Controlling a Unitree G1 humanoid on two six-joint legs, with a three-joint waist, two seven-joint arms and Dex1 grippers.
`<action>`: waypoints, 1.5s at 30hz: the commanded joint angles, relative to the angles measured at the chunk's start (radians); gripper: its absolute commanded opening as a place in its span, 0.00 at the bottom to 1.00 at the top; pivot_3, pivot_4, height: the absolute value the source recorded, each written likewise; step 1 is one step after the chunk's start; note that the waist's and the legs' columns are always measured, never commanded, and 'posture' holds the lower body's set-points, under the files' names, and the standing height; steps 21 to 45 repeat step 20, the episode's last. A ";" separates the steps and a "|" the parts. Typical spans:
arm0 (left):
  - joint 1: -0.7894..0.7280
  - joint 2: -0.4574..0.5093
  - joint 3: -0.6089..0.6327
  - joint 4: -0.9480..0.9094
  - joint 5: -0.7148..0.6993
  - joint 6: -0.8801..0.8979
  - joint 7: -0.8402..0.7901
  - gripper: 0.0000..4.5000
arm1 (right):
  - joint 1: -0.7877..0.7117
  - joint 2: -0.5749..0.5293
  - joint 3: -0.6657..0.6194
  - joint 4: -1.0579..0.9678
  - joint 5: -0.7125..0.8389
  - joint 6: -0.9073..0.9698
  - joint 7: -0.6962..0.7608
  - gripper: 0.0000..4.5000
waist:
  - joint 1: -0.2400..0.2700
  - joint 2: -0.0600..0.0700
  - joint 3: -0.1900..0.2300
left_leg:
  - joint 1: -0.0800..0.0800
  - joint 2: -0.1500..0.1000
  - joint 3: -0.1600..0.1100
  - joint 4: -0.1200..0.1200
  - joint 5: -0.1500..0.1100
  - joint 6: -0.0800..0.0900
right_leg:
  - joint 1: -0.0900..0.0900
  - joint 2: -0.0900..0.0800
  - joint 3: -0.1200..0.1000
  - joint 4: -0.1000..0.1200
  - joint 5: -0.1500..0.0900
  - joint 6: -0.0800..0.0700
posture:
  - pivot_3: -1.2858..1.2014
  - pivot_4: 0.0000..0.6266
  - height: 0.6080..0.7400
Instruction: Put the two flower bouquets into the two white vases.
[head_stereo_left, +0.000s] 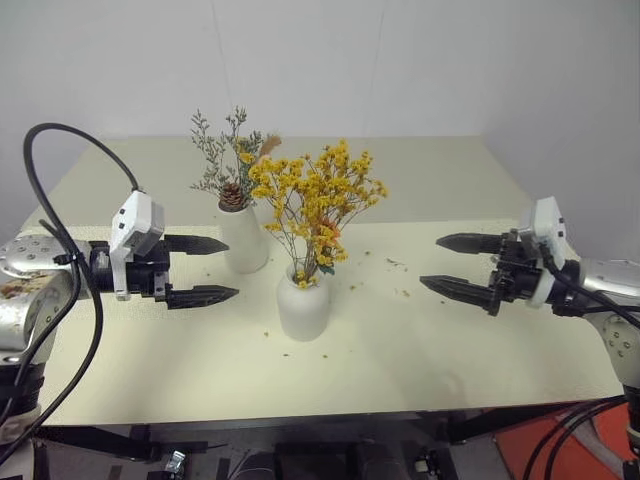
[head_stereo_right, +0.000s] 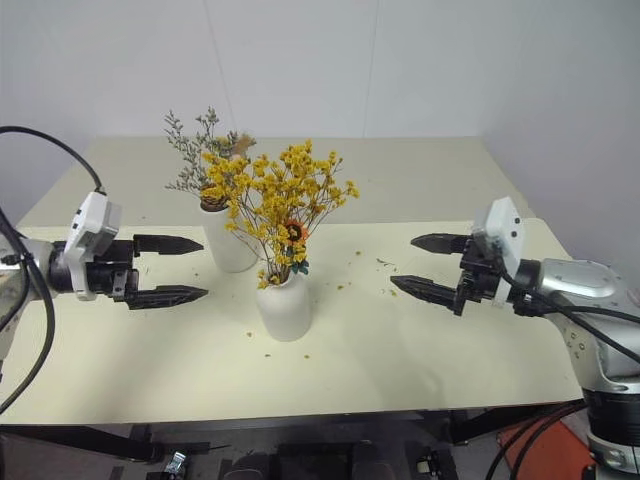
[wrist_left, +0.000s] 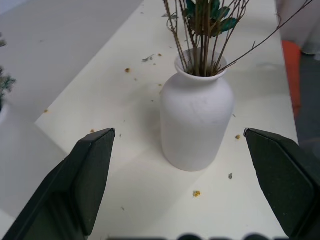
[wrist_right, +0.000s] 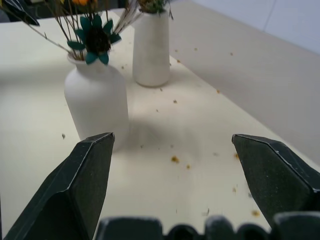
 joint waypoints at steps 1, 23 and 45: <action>0.030 0.007 0.072 -0.071 -0.048 0.016 0.043 1.00 | 0.013 -0.027 -0.065 -0.022 0.017 0.000 -0.003 0.99 | 0.000 0.000 0.000 | 0.001 0.000 0.000 0.000 0.000 0.000 | 0.001 0.000 0.000 0.000 0.000 0.000 | 0.52 0.24 1.00; 0.014 -0.007 0.038 -0.061 -0.088 -0.020 0.088 1.00 | 0.048 -0.062 -0.098 -0.060 0.024 0.030 -0.033 0.99 | 0.003 0.000 0.000 | 0.011 0.000 0.000 0.000 0.000 0.000 | 0.014 0.000 -0.001 -0.005 -0.002 0.001 | 0.52 0.24 1.00; 0.014 -0.007 0.038 -0.061 -0.088 -0.020 0.088 1.00 | 0.048 -0.062 -0.098 -0.060 0.024 0.030 -0.033 0.99 | 0.003 0.000 0.000 | 0.011 0.000 0.000 0.000 0.000 0.000 | 0.014 0.000 -0.001 -0.005 -0.002 0.001 | 0.52 0.24 1.00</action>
